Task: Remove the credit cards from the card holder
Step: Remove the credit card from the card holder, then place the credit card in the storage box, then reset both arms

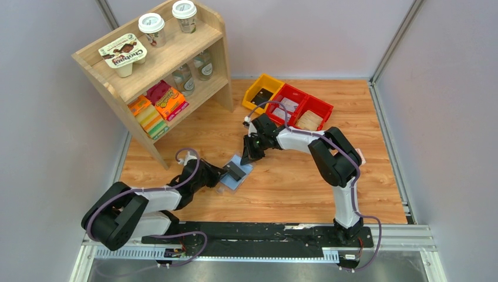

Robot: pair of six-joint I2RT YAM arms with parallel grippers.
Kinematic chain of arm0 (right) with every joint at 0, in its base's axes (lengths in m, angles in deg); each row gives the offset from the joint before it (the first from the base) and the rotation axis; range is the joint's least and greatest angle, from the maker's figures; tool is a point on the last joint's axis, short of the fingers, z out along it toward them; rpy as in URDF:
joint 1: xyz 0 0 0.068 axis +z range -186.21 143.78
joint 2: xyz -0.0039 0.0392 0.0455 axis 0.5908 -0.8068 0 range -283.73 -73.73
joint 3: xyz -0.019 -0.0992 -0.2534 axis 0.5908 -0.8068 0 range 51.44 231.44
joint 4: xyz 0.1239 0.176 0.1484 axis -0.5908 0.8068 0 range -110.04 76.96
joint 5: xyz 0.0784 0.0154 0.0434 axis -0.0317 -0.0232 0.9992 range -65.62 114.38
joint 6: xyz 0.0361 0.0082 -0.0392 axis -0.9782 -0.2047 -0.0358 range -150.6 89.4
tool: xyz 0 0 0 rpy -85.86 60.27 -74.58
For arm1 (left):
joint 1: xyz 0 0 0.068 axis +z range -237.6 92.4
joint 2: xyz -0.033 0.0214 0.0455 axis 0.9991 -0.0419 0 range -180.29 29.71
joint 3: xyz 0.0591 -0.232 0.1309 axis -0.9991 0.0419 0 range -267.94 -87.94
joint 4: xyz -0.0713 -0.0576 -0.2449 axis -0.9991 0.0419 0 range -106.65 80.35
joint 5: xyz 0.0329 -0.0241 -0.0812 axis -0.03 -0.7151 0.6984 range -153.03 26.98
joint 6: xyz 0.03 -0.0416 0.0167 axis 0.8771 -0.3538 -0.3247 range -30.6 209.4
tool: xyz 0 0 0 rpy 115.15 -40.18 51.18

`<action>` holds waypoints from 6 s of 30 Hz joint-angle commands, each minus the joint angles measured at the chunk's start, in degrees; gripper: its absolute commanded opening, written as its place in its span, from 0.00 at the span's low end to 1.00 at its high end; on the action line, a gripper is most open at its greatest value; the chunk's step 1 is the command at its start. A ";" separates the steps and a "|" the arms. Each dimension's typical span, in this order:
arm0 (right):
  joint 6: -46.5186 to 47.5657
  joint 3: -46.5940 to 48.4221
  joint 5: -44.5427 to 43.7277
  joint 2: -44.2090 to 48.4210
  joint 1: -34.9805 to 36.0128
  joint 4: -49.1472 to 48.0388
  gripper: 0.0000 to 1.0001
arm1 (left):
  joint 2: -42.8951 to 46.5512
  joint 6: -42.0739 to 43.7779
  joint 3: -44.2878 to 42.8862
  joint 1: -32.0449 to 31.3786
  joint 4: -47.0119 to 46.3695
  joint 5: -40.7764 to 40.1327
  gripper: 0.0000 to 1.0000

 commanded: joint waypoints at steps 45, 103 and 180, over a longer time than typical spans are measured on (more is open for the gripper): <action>-37.97 -34.93 -15.57 31.74 7.16 -58.80 0.64 | 29.76 -10.94 0.58 -2.50 -8.10 -13.86 0.00; -4.84 33.00 -22.87 -13.16 -15.87 -7.13 0.02 | 54.27 61.40 -36.16 -3.12 74.42 -32.22 0.80; 21.44 -37.74 -67.51 112.51 -16.57 3.68 1.00 | 73.88 54.28 -36.24 -1.54 82.69 -44.27 0.81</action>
